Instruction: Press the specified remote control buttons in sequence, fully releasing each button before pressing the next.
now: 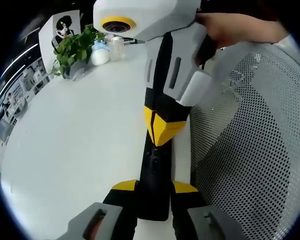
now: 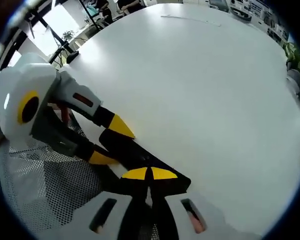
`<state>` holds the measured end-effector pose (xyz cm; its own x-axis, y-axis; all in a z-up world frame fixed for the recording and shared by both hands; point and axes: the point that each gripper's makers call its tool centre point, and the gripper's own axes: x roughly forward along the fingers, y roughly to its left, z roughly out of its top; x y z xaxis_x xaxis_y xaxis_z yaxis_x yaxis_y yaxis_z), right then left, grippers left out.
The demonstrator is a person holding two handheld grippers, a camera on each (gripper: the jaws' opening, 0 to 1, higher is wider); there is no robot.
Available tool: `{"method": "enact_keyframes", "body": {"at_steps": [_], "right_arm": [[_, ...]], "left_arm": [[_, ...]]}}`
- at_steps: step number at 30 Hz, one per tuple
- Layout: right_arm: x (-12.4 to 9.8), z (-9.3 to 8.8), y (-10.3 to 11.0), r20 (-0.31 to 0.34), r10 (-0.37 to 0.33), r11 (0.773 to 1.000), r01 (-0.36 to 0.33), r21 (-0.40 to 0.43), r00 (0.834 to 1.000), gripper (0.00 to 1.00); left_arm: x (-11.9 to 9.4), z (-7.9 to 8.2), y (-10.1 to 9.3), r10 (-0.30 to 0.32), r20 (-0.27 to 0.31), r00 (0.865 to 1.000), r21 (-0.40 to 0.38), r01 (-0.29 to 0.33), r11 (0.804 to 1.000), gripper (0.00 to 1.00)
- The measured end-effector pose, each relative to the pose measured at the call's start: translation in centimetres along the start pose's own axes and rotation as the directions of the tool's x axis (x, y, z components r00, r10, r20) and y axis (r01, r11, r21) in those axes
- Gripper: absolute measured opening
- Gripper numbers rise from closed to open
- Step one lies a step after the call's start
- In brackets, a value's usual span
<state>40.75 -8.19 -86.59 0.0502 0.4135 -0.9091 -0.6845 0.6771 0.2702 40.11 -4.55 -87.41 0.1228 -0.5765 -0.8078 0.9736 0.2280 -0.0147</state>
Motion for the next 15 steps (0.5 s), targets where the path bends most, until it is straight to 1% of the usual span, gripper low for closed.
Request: {"method": "enact_keyframes", "body": {"at_steps": [3,5,15], "right_arm": [[0.0,-0.03,0.1,-0.005,-0.019,0.998,0.018,-0.053,1.0,0.0],[0.03,-0.01,0.02,-0.006,-0.021,0.998,0.021,-0.064,1.0,0.0],[-0.06,0.04,-0.09,-0.006,-0.004,1.0,0.004,-0.02,1.0,0.0]], "left_arm": [[-0.01,0.0,-0.01,0.0,0.001,1.0,0.0,0.0,1.0,0.25],[0.0,-0.01,-0.01,0.001,0.001,1.0,-0.001,-0.001,1.0,0.25],[0.01,-0.01,0.01,0.001,0.006,1.0,0.0,-0.001,1.0,0.25]]}}
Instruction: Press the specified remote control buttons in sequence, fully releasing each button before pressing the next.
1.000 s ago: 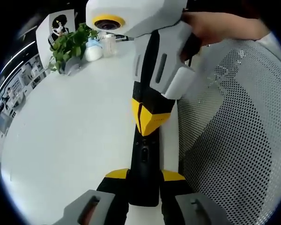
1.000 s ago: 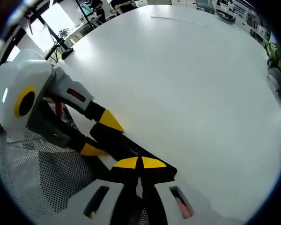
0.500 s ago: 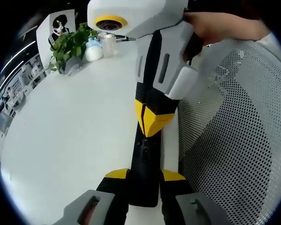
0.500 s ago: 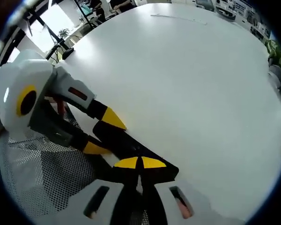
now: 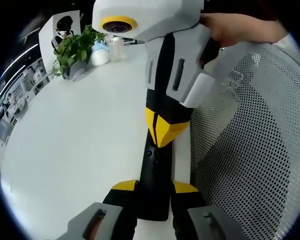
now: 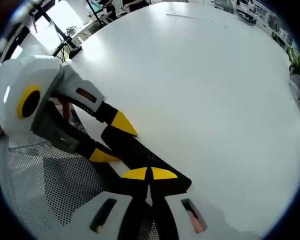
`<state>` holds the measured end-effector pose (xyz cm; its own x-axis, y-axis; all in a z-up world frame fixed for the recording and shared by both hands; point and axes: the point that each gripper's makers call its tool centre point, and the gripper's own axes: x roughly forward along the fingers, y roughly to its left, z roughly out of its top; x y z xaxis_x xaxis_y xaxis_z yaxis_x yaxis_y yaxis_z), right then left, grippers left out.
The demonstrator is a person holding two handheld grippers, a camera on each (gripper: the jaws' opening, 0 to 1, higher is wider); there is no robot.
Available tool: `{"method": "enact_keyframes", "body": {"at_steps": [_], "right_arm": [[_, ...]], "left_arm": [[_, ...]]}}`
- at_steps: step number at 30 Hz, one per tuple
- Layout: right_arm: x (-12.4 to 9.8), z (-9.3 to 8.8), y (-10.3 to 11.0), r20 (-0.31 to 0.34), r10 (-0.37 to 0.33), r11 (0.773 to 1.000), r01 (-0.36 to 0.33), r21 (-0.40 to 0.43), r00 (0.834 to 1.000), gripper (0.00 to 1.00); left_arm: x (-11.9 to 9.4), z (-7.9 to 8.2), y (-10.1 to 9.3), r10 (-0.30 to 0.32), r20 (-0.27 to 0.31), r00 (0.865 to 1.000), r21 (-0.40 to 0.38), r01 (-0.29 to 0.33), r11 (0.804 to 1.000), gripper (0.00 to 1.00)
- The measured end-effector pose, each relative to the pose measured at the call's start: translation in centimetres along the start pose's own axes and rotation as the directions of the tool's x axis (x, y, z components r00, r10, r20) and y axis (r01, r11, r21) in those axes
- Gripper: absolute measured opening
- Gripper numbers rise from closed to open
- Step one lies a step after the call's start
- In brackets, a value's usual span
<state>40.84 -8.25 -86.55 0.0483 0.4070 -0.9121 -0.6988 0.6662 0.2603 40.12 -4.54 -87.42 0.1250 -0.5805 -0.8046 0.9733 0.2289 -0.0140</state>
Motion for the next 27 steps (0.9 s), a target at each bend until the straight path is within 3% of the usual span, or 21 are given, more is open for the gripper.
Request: {"method": "enact_keyframes", "body": {"at_steps": [11,13,16,23,27], "right_arm": [[0.05,0.09,-0.21,0.002,-0.017,1.0,0.017,-0.008,1.0,0.0],[0.13,0.13,-0.16,-0.001,-0.034,0.997,0.034,-0.072,0.999,0.0],[0.16,0.14,-0.09,0.003,-0.04,0.995,0.04,-0.092,0.999,0.0],[0.07,0.16,-0.29,0.016,-0.003,1.0,0.003,-0.02,1.0,0.0],[0.07,0.07,-0.14,0.032,0.006,0.998,-0.004,-0.062,0.999,0.0]], "left_arm": [[0.01,-0.02,0.02,-0.001,0.0,1.0,-0.002,0.001,1.0,0.25],[0.01,-0.02,0.02,-0.001,0.0,1.0,-0.002,0.001,1.0,0.25],[0.01,-0.02,0.03,-0.003,-0.002,1.0,0.0,0.003,1.0,0.25],[-0.02,-0.02,0.03,-0.002,-0.001,1.0,-0.001,0.002,1.0,0.25],[-0.03,-0.02,0.04,-0.001,-0.001,1.0,-0.002,0.001,1.0,0.25]]}}
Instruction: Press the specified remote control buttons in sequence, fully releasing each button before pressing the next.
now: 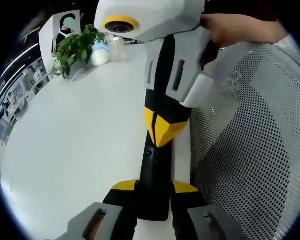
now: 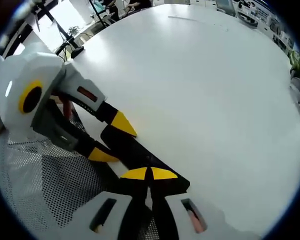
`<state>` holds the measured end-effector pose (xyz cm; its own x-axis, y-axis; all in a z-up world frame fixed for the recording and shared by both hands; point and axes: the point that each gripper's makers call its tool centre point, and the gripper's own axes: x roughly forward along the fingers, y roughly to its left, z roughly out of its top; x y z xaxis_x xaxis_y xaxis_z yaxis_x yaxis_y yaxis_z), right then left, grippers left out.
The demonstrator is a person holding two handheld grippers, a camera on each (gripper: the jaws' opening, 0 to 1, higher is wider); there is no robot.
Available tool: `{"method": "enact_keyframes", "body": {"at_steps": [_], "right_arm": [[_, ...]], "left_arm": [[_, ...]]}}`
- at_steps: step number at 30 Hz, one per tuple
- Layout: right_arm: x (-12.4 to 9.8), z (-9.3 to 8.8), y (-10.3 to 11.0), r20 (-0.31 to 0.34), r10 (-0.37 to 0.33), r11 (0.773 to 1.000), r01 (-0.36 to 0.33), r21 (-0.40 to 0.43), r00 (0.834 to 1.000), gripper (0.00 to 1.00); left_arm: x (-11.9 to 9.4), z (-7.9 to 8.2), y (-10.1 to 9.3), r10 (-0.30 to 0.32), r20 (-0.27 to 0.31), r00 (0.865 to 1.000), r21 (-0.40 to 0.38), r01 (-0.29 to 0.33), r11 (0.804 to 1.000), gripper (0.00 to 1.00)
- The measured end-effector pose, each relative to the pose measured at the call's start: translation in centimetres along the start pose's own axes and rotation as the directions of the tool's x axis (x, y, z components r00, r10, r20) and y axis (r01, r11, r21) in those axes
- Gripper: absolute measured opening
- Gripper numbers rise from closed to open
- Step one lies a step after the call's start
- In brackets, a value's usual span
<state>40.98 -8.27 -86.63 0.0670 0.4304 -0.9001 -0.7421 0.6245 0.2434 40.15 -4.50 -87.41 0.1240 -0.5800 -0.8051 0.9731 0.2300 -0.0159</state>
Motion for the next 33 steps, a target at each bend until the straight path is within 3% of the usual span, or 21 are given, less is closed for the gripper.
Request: {"method": "enact_keyframes", "body": {"at_steps": [9,16,22,29,33], "right_arm": [[-0.01,0.03,0.19,0.005,-0.025,0.995,0.026,-0.092,1.0,0.0],[-0.06,0.01,0.06,-0.005,-0.028,0.998,0.028,-0.059,1.0,0.0],[0.04,0.02,0.13,-0.003,-0.047,0.993,0.047,-0.107,0.999,0.0],[0.05,0.13,0.15,0.01,-0.038,0.994,0.039,-0.104,0.999,0.0],[-0.01,0.09,-0.06,0.005,-0.026,0.997,0.026,-0.068,1.0,0.0]], "left_arm": [[-0.01,0.01,-0.02,0.001,0.0,1.0,-0.001,-0.001,1.0,0.25],[-0.01,0.03,-0.04,0.003,0.003,1.0,-0.003,-0.003,1.0,0.25],[0.0,0.03,-0.03,0.002,0.0,1.0,-0.004,-0.002,1.0,0.25],[0.0,0.04,-0.07,0.003,-0.002,1.0,-0.001,-0.003,1.0,0.25],[0.0,0.05,-0.04,0.003,-0.004,1.0,-0.005,-0.003,1.0,0.25]]}}
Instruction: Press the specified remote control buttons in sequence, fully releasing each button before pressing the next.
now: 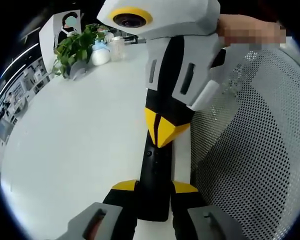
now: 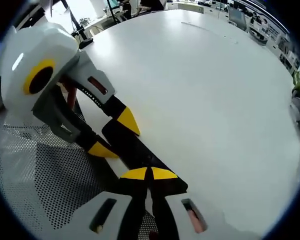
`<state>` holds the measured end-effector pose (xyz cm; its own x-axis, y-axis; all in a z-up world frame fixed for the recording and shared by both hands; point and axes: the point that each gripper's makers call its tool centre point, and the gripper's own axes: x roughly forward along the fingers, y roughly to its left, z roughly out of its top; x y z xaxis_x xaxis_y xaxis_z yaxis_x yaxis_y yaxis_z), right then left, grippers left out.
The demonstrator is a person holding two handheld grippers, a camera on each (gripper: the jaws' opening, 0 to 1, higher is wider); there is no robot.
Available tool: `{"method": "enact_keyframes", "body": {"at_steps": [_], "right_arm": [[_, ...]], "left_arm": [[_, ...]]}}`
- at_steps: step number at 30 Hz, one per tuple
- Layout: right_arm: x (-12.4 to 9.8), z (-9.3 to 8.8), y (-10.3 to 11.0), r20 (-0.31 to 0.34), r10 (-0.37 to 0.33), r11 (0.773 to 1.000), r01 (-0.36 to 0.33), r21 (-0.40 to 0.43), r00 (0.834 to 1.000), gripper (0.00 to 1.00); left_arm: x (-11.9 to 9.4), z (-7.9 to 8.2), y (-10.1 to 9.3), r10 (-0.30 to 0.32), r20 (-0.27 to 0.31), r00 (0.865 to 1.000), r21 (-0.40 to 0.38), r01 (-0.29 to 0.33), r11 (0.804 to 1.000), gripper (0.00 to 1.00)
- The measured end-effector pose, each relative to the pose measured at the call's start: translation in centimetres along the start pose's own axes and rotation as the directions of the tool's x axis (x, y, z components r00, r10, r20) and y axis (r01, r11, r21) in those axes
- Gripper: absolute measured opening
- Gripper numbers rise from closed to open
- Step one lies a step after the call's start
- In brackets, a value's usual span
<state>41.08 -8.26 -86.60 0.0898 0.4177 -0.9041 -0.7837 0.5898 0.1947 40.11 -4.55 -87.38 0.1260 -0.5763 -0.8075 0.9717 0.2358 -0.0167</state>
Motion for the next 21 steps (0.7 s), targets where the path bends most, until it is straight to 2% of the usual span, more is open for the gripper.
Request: {"method": "enact_keyframes", "body": {"at_steps": [3,8,21], "right_arm": [[-0.05,-0.05,0.1,-0.001,0.004,1.0,-0.004,0.023,1.0,0.0],[0.0,-0.06,0.15,-0.005,-0.003,1.0,0.003,-0.008,1.0,0.0],[-0.19,-0.49,0.08,-0.031,0.002,1.0,-0.002,0.011,1.0,0.0]], "left_arm": [[0.01,0.01,-0.01,0.001,-0.003,1.0,0.001,-0.001,1.0,0.25],[0.0,0.0,-0.02,0.0,-0.002,1.0,-0.004,0.0,1.0,0.25],[0.0,-0.01,0.05,-0.001,0.003,1.0,-0.005,0.001,1.0,0.25]]}}
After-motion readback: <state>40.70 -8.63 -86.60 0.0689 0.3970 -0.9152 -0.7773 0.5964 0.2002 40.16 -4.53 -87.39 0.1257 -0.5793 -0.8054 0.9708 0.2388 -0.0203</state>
